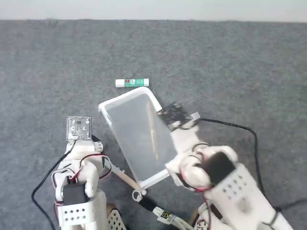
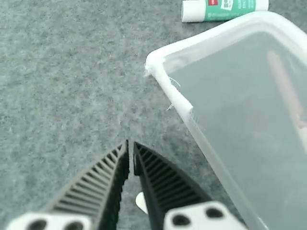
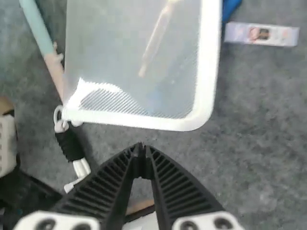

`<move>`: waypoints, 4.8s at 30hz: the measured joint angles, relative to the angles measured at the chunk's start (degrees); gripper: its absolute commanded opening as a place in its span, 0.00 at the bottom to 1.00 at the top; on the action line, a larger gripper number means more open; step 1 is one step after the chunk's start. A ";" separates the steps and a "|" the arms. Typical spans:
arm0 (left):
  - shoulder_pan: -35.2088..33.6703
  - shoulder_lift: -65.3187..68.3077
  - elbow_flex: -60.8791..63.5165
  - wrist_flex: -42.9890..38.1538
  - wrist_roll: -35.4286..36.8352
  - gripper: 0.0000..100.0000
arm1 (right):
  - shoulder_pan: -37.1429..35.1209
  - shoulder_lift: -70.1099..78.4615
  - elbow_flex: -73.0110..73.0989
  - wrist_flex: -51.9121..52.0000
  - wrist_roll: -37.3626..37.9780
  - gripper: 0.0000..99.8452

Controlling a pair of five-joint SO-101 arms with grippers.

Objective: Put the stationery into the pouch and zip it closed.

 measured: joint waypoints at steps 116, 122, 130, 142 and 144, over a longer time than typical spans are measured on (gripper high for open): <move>-10.02 0.00 0.09 -5.80 0.00 0.01 | -22.59 39.56 2.02 -34.64 -10.99 0.13; -10.02 0.00 0.09 -5.80 0.00 0.01 | -20.92 42.02 1.23 -34.73 -10.99 0.12; -10.02 0.00 0.09 -5.80 0.00 0.01 | -20.40 42.11 0.97 -34.73 -10.81 0.00; -10.20 0.00 0.09 -5.80 0.00 0.20 | -16.62 33.76 1.05 -30.86 -5.63 0.01; -10.20 0.00 0.09 -5.80 0.18 0.23 | -15.56 30.77 1.05 -29.80 -4.04 0.01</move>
